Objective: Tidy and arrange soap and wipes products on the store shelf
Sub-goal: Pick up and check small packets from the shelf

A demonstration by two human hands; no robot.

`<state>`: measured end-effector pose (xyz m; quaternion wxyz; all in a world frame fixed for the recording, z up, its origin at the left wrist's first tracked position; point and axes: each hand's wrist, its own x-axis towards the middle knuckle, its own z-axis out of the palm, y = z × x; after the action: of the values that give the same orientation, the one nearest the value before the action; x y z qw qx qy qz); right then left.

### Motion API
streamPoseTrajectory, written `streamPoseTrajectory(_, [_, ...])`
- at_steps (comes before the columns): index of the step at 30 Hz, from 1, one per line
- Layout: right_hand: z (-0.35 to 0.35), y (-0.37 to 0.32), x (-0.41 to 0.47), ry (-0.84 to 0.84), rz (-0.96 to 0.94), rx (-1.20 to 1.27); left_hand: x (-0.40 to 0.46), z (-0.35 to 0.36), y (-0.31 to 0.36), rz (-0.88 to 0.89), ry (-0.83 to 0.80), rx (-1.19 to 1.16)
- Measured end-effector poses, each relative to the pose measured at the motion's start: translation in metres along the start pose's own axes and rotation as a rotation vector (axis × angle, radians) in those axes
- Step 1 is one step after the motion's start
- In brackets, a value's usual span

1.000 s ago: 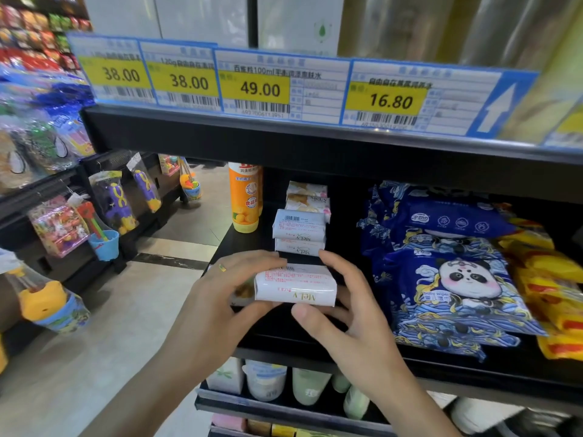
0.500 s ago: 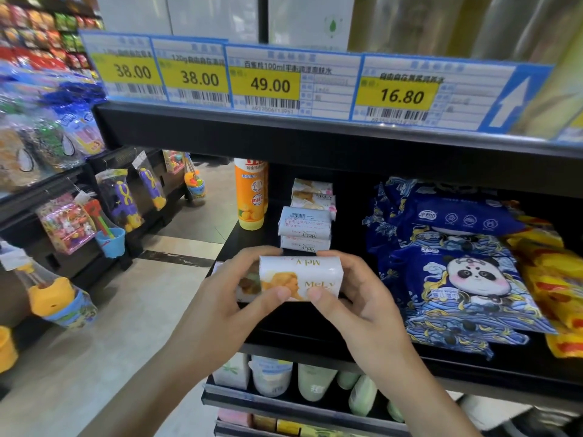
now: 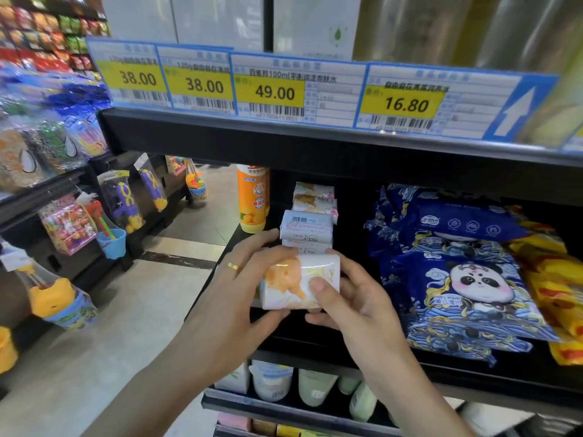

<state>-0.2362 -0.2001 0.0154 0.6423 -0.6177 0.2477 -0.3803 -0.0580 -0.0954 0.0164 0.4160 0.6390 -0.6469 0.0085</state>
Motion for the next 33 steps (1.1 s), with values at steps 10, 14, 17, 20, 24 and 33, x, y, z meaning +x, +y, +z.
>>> streamPoseTrajectory(10, [-0.003,0.0,-0.008,-0.123,-0.011,-0.085,0.002,-0.005,0.0,-0.051,0.003,-0.068])
streamPoseTrajectory(14, [-0.005,0.001,-0.009,-0.152,-0.07,-0.131,0.0,-0.006,-0.002,-0.114,-0.05,-0.092])
streamPoseTrajectory(17, [-0.004,-0.003,-0.007,-0.126,-0.122,-0.119,-0.001,-0.006,-0.001,-0.157,-0.081,-0.141])
streamPoseTrajectory(20, [-0.003,-0.005,-0.005,-0.106,-0.147,-0.108,-0.002,-0.006,-0.002,-0.182,-0.099,-0.226])
streamPoseTrajectory(24, [-0.001,-0.005,-0.005,-0.092,-0.149,-0.104,-0.002,-0.007,-0.001,-0.207,-0.111,-0.264])
streamPoseTrajectory(33, [0.013,-0.004,0.001,-0.145,-0.161,-0.184,-0.011,-0.026,-0.003,-0.273,-0.149,-0.343])
